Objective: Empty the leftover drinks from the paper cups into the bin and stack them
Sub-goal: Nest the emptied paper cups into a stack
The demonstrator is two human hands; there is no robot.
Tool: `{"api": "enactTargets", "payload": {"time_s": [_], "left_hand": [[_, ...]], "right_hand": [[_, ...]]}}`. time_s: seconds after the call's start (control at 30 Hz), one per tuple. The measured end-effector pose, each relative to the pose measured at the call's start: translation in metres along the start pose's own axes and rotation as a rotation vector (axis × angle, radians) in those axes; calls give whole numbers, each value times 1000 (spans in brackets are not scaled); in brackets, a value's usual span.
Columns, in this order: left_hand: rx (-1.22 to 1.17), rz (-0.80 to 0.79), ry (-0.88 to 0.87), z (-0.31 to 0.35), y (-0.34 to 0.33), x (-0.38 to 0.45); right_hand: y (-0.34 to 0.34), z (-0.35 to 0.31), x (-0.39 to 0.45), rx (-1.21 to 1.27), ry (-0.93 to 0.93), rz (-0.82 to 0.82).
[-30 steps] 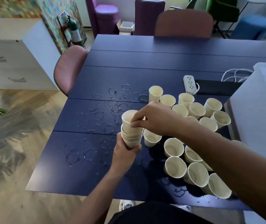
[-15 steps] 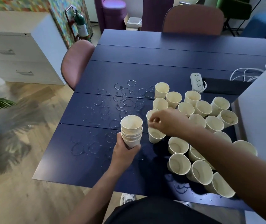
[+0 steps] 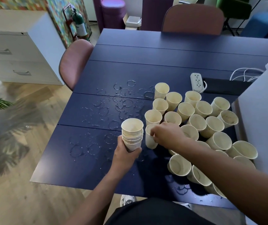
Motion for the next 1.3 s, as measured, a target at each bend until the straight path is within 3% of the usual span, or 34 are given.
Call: {"api": "enactTargets", "payload": {"time_s": [0.17, 0.37, 0.43, 0.63, 0.83, 0.9, 1.0, 1.07, 1.2, 1.3], "left_hand": [[2, -1, 17, -2, -3, 0], [15, -37, 7, 4, -10, 2], [23, -50, -1, 7, -12, 3], [43, -63, 11, 11, -18, 4], [73, -49, 2, 14, -19, 1], [71, -37, 1, 12, -16, 0], [64, -19, -3, 9, -10, 0], [55, -20, -5, 10, -7, -1], [36, -15, 1, 9, -1, -5], [27, -8, 4, 6, 2, -9]], "right_hand": [[47, -1, -8, 93, 22, 191], [122, -3, -35, 205, 157, 672], [127, -7, -40, 221, 204, 717], [102, -20, -32, 256, 415, 479], [66, -27, -25, 219, 397, 344], [64, -25, -19, 308, 315, 276], [69, -5, -6, 435, 108, 393], [62, 9, 6, 326, -5, 386], [29, 18, 26, 30, -112, 75], [12, 16, 37, -122, -103, 3]]}}
Point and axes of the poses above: each hand's wrist, its own x-axis towards the middle knuckle, its own y-axis out of the back of the hand, z = x × y, the point moved 5 cm from there along x, towards the middle knuckle, and after that the axes turned 3 degrees about y, right-handed, at the moved point
